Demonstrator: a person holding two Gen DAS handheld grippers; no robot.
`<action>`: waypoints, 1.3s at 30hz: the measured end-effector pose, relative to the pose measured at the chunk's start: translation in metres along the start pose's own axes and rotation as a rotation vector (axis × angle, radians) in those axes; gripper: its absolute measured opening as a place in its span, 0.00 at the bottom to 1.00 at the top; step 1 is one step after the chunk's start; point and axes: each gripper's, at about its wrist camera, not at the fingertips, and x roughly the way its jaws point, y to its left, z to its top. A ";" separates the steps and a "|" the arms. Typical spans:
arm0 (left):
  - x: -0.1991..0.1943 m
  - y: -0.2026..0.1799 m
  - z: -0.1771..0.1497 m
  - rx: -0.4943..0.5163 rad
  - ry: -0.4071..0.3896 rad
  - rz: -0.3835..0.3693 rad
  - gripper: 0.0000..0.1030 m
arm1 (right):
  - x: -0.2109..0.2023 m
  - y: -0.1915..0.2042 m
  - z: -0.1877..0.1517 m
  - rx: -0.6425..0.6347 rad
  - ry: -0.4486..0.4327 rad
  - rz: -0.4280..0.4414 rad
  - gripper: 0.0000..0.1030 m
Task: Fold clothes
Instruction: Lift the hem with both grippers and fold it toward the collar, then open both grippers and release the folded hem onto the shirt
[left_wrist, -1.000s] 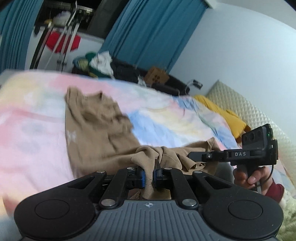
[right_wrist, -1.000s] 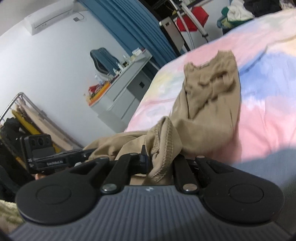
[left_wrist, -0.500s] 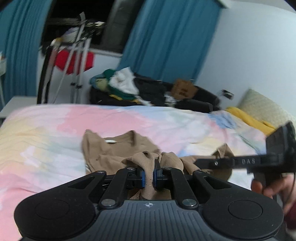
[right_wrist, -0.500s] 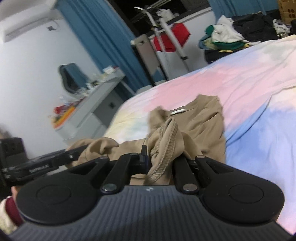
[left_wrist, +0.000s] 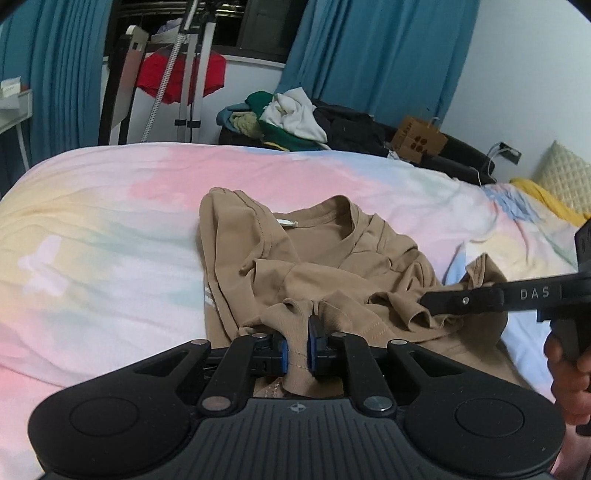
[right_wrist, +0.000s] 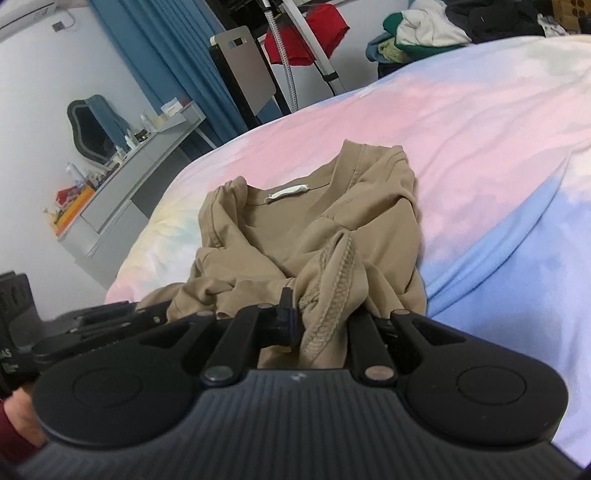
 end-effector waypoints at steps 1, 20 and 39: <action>-0.003 -0.002 -0.001 -0.001 0.000 0.005 0.11 | -0.001 0.000 0.000 0.007 0.003 0.012 0.21; -0.086 -0.021 -0.029 -0.046 0.034 0.075 0.59 | -0.087 0.014 -0.034 0.074 -0.115 -0.168 0.71; -0.087 -0.008 -0.033 -0.161 0.056 -0.039 0.03 | -0.062 0.021 -0.043 -0.023 -0.094 -0.179 0.06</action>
